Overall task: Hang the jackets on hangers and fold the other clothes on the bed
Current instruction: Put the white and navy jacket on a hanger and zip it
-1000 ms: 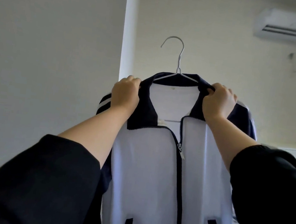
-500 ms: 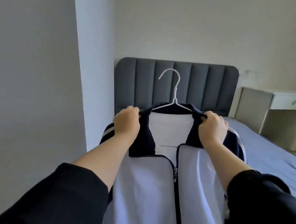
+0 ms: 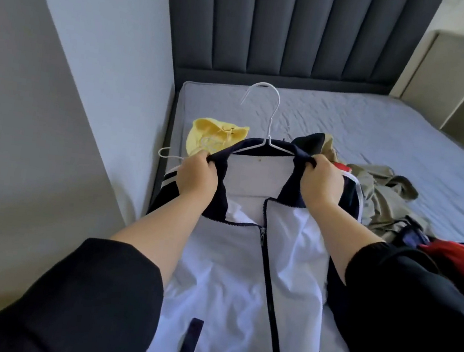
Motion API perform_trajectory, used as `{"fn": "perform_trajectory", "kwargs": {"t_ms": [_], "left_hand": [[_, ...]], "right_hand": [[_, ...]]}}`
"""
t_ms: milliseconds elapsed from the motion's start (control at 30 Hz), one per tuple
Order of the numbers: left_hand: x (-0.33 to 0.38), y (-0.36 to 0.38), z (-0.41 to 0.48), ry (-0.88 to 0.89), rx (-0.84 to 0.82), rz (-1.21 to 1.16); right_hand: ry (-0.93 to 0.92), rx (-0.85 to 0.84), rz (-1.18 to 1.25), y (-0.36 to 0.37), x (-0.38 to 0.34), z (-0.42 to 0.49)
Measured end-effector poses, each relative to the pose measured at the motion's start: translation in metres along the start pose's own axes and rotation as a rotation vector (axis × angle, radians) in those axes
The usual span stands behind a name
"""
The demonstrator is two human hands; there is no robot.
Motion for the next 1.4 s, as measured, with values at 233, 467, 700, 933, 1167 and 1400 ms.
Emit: {"fn": "perform_trajectory", "kwargs": {"t_ms": [233, 467, 700, 933, 1167, 1400], "left_hand": [[-0.008, 0.097, -0.008, 0.132, -0.570, -0.274], [-0.073, 0.126, -0.048, -0.093, -0.291, -0.255], [-0.095, 0.176, -0.075, -0.172, -0.533, -0.564], [-0.079, 0.177, -0.083, -0.051, -0.574, -0.543], [-0.051, 0.177, -0.096, -0.071, -0.471, -0.528], [-0.043, 0.175, -0.099, -0.078, -0.411, -0.361]], "right_hand": [[0.001, -0.264, 0.080, 0.071, 0.003, -0.008], [-0.083, -0.361, -0.111, 0.126, -0.003, -0.050], [-0.034, -0.500, -0.537, 0.147, 0.004, -0.064], [0.023, -0.598, -0.339, 0.147, 0.009, -0.068], [0.456, -0.830, 0.366, 0.143, 0.029, -0.081], [0.617, -0.965, 0.564, 0.142, 0.038, -0.097]]}}
Point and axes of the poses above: each hand's wrist, its own z-axis towards the middle knuckle, its own y-axis out of the palm, x = y × z, the point moved 10 cm from there along z, towards the middle knuckle, and after that the axes turned 10 degrees about -x, right-handed, at the moved point
